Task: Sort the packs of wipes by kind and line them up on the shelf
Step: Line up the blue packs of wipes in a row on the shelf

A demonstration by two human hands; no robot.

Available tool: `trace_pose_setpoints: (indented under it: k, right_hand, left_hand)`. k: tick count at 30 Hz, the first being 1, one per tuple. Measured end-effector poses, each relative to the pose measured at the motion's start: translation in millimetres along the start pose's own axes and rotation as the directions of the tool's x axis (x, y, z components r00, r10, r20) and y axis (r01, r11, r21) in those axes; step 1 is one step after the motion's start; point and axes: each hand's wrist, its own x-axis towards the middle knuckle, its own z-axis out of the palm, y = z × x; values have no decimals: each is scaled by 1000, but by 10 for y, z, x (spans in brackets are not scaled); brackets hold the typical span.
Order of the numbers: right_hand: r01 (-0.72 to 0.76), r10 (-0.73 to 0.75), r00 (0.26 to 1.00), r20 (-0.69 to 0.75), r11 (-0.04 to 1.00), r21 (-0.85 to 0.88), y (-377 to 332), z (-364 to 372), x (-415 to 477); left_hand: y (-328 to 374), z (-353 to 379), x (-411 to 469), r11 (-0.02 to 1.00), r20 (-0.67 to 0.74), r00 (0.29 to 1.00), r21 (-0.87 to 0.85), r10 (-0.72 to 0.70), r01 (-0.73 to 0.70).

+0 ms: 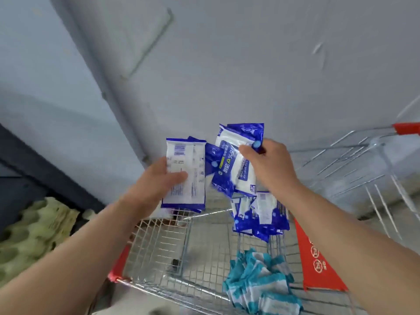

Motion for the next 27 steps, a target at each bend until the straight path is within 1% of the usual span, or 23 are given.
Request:
trace_pose_setpoints:
  k: [3,6,11,15,17,21,24,27]
  right_hand:
    - [122,-121,987,102,993,0,-747,114,-102]
    - [236,-237,955,177,971,27,-1468,326,-277]
    - [417,-423,869,256,905,79,-2651,860,-798]
    - [500,-516,799,309,855,137,-3508,1455,-1389]
    - [512,-545,771,330,838,187,-3877,1796,-1717]
    - [463,-531,761,372,847,261,-4512,2458,-2327]
    - [435,-522,760,387,851,293,-4915,2882,-2643]
    - [426,-521,743,420,852,304,-5256,3277,-2792]
  left_hand:
    - [288,-467,-498,996,-109,993,-66,47,-54]
    - [469,-987,-1038,990,-224,971,-101,79,-103]
    - [544,-1968,-1994,965,-397,910,-172,117,-199]
    - [450,-2837,-2795,955,-527,841,-164,127,-247]
    - [378,-3265,-3177,956,-591,796,-137,130,-259]
    - [252,-4076,-3809,964,-689,716,-102,110,-246]
    - [202,-4626,-4093,970,-727,681,-97,83,-222]
    - [150,-5130,-4200,974,-748,659,-90,72,-209]
